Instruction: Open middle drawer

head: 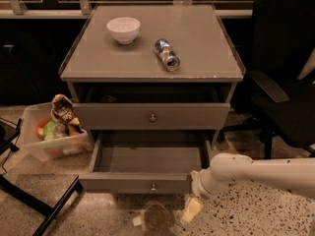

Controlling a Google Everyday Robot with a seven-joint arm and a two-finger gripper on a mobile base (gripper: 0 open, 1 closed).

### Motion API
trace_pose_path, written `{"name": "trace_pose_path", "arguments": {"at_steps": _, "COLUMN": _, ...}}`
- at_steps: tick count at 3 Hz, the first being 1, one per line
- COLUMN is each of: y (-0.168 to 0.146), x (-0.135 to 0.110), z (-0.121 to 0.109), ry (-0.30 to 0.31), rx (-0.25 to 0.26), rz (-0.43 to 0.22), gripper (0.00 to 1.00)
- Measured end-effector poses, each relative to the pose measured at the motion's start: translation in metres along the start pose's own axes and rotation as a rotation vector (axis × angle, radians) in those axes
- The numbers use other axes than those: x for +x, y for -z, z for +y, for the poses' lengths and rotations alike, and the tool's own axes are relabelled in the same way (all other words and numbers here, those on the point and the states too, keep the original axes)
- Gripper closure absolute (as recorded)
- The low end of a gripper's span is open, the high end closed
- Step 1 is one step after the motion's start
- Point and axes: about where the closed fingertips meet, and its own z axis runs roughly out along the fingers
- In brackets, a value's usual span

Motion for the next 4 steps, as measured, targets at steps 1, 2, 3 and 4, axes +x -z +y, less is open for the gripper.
{"name": "trace_pose_path", "arguments": {"at_steps": 1, "y": 0.001, "x": 0.009, "z": 0.022, "ry": -0.015, "rx": -0.05, "rz": 0.023, "gripper": 0.02}}
{"name": "trace_pose_path", "arguments": {"at_steps": 2, "y": -0.006, "x": 0.022, "z": 0.03, "ry": -0.033, "rx": -0.112, "rz": 0.027, "gripper": 0.2}}
{"name": "trace_pose_path", "arguments": {"at_steps": 3, "y": -0.004, "x": 0.023, "z": 0.033, "ry": -0.031, "rx": -0.114, "rz": 0.024, "gripper": 0.18}}
{"name": "trace_pose_path", "arguments": {"at_steps": 4, "y": 0.007, "x": 0.013, "z": 0.033, "ry": -0.009, "rx": -0.072, "rz": 0.023, "gripper": 0.0}}
